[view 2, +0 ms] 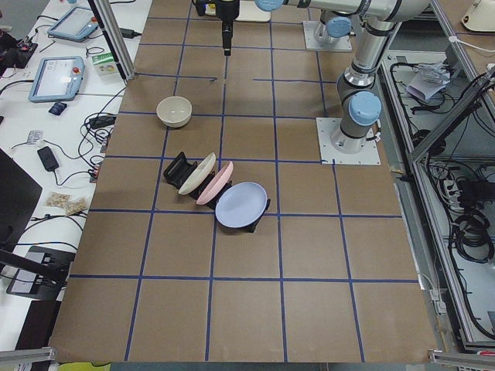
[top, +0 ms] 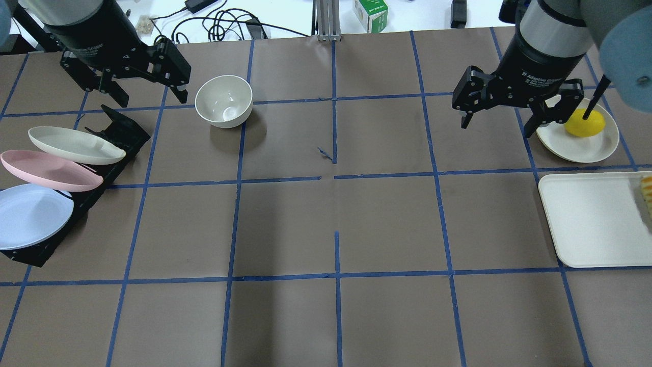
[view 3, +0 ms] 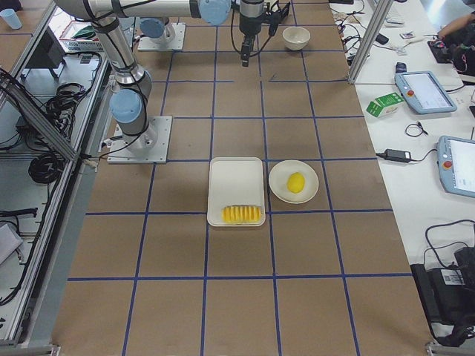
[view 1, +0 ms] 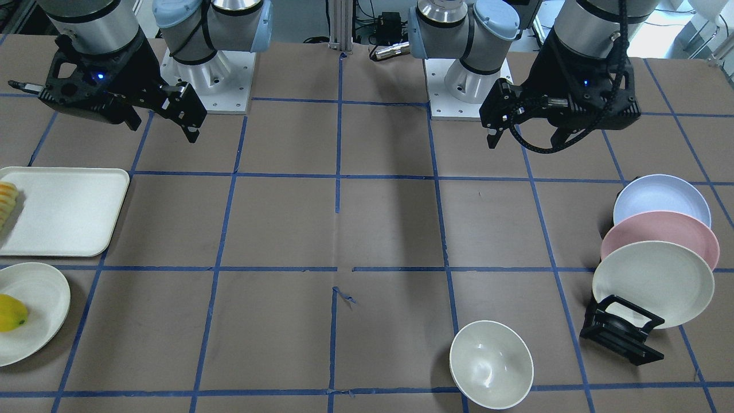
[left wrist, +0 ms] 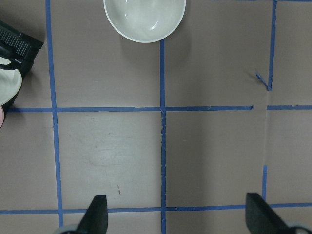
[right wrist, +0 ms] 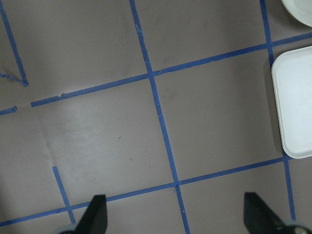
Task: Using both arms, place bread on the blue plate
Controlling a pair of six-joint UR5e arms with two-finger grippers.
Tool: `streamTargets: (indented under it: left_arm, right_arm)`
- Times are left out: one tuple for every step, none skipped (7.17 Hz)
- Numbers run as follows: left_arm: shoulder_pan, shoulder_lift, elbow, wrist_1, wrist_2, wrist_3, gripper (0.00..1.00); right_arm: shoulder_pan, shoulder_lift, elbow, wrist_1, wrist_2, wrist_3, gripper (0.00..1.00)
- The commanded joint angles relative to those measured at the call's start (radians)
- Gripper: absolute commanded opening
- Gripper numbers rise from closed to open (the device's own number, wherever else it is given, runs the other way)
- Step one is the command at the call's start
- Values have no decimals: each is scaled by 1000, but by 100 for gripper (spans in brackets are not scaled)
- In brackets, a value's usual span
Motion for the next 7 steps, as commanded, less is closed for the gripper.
streamTargets:
  left_arm:
    - [-11,4,2,-3,-20,19,100]
    - [-9,-5,2,0,-48,21,100]
    - [-11,-4,-2,1,-45,22,100]
    - [-9,7,-9,1,-44,24,100]
    - [3,25,-27,-3,-34,33,100]
    - [82,30,-45,0,5,106,100]
    - [192,47,-45,-6,30,117,100]
  right_arm:
    - [0,-9,9,-1,0,-1,100]
    - [0,-9,9,1,-2,1,100]
    - [0,-9,9,1,-2,1,100]
    - [0,-9,9,1,-3,-1,100]
    - [0,-9,9,-1,-3,-1,100]
    - [-2,-7,9,-1,-3,-2,100]
    - [-6,-6,11,-1,-38,-5,100]
